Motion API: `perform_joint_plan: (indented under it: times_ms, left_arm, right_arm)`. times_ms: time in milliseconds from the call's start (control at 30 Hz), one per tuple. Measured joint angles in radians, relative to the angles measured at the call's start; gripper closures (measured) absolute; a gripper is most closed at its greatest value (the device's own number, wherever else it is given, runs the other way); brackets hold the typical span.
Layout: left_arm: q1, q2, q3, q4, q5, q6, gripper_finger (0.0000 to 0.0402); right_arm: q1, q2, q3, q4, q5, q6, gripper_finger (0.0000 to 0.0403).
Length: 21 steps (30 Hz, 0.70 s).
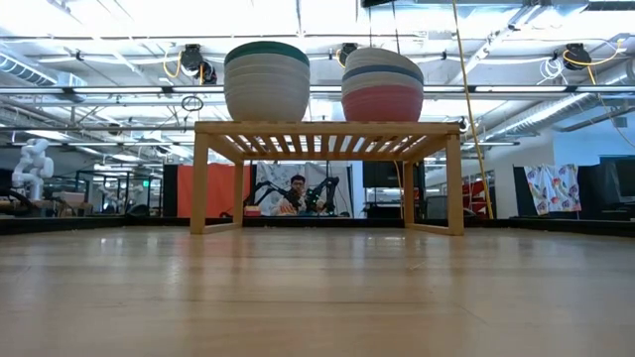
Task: Place and stack bowls onto a shelf
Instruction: Stack the white bowl on top of the blue bowl on the shelf
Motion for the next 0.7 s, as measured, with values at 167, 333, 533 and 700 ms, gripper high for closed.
perform_joint_plan:
  times_ms: [167, 333, 533, 700]
  left_arm:
    - [0.0, 0.0, 0.0, -0.006, 0.0, 0.0, 0.0346]
    - [0.0, -0.005, -0.001, -0.021, 0.0, 0.015, 0.0346]
    - [0.0, -0.013, -0.001, -0.019, -0.025, 0.014, 0.0346]
    - [0.0, -0.027, -0.001, -0.019, -0.026, 0.01, 0.0346]
  right_arm:
    - [0.0, 0.039, 0.0, 0.14, 0.008, 0.041, 0.0372]
    - [-0.001, 0.08, 0.0, 0.163, 0.006, 0.041, 0.0397]
    - [-0.021, 0.144, 0.0, 0.187, 0.007, 0.016, 0.0402]
    - [-0.052, 0.184, 0.0, 0.187, 0.005, 0.007, 0.0402]
